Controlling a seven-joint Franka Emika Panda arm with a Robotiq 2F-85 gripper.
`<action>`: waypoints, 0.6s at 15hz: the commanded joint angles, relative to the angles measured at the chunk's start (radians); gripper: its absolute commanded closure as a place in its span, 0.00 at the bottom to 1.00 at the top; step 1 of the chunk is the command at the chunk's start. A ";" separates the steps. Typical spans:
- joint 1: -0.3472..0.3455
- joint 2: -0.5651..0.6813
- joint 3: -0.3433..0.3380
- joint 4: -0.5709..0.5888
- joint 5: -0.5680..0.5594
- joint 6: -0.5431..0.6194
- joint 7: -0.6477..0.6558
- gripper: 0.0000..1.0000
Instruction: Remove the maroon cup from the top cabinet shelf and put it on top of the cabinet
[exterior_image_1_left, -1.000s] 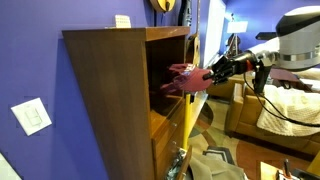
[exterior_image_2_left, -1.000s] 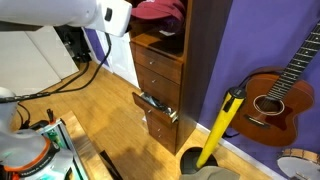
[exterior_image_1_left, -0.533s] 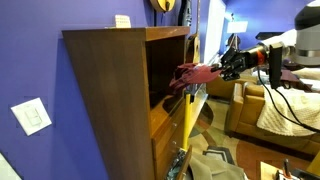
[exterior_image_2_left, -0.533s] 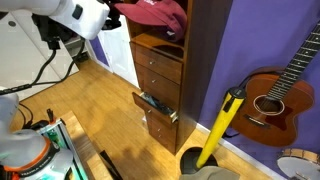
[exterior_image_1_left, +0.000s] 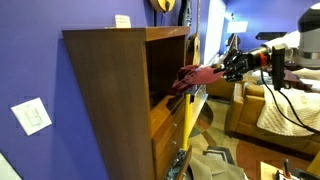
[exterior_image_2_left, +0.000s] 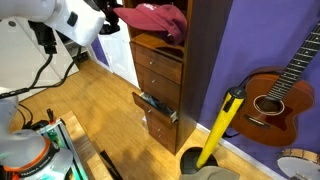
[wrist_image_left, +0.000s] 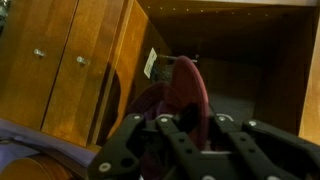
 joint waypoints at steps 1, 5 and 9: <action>-0.051 -0.023 0.002 0.041 -0.055 0.058 0.088 0.98; -0.109 -0.036 -0.013 0.098 -0.142 0.137 0.153 0.98; -0.087 -0.047 -0.050 0.154 -0.115 0.259 0.132 0.98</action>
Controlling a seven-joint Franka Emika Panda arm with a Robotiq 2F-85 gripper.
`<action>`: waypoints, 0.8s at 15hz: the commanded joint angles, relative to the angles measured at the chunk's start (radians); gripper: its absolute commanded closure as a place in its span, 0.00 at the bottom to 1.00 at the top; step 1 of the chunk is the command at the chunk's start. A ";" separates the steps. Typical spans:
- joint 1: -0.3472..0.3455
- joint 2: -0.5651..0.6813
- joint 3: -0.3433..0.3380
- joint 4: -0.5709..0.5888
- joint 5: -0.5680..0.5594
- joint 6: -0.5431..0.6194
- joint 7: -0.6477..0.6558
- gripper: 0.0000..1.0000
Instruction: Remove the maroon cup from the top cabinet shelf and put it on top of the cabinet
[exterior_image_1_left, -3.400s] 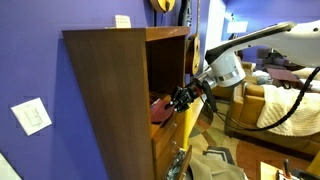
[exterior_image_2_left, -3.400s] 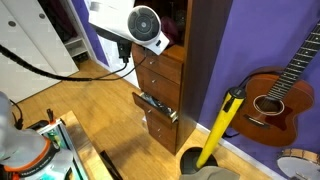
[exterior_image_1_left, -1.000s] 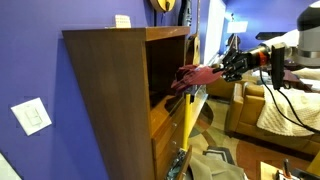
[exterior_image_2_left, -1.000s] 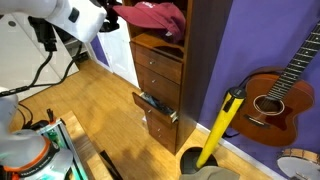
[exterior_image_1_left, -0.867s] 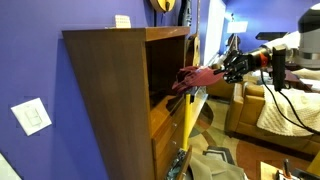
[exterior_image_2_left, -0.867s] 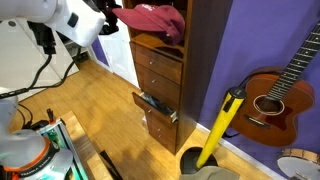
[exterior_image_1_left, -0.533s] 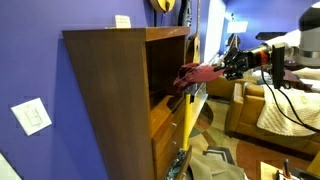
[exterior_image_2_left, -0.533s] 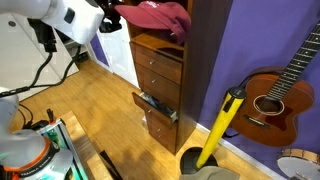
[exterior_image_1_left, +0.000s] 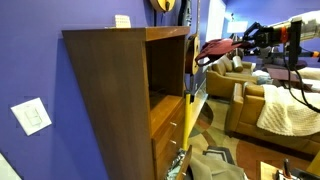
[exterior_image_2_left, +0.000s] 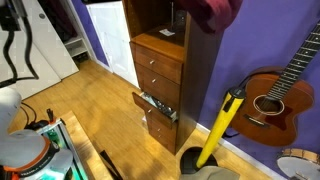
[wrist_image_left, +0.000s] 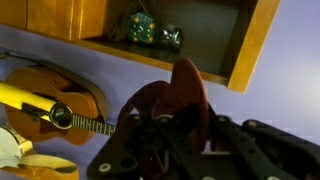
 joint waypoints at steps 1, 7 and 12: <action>0.033 -0.012 -0.028 0.049 -0.008 0.102 -0.017 0.98; 0.233 0.002 -0.080 0.185 0.058 0.255 -0.213 0.98; 0.419 0.020 -0.096 0.285 0.140 0.239 -0.308 0.98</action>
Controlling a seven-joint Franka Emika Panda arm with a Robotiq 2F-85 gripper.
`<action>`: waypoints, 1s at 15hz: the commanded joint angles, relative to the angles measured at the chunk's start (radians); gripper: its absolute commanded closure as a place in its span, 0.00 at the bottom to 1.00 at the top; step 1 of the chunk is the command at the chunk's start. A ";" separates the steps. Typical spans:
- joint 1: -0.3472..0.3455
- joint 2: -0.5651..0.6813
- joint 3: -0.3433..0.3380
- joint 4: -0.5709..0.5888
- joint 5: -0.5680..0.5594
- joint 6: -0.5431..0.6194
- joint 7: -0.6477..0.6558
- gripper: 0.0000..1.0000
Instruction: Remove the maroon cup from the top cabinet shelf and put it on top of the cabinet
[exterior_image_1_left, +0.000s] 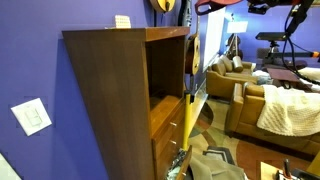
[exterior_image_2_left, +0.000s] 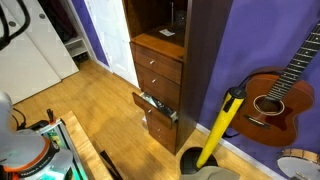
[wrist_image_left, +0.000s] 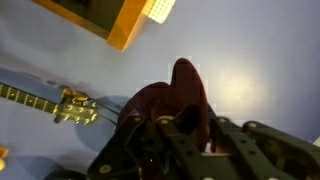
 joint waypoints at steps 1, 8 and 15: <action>0.121 0.029 -0.015 0.069 0.058 -0.021 -0.044 0.98; 0.205 0.107 0.000 0.130 0.099 -0.178 -0.020 0.98; 0.159 0.255 0.028 0.252 0.109 -0.345 0.112 0.98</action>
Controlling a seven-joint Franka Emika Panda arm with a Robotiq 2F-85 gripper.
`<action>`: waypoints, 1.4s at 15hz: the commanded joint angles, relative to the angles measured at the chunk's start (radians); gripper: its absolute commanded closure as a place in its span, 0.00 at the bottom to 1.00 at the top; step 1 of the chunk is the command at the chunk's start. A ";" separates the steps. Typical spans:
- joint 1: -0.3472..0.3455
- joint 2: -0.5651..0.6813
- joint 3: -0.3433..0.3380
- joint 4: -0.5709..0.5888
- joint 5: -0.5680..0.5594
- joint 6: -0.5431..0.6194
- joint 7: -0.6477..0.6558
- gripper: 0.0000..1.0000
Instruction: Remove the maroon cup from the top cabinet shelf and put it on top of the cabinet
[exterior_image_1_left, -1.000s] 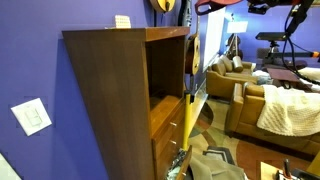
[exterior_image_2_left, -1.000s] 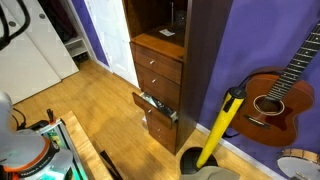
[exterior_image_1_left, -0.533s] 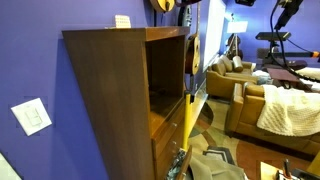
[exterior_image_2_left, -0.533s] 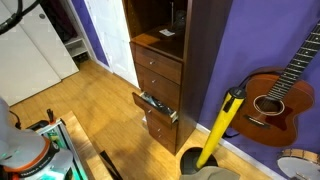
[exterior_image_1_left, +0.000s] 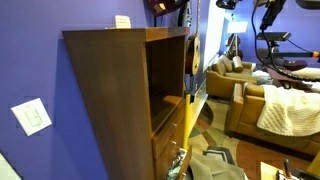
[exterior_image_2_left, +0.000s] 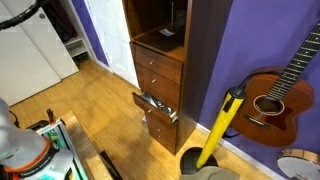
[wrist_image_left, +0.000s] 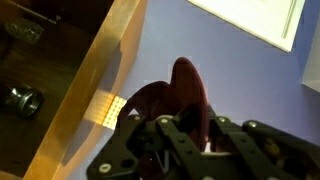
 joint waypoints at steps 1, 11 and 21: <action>-0.038 0.094 0.014 0.095 0.016 -0.078 0.088 0.98; -0.136 0.201 0.060 0.202 -0.042 -0.191 0.250 0.52; -0.218 0.206 0.067 0.278 -0.294 -0.349 0.303 0.00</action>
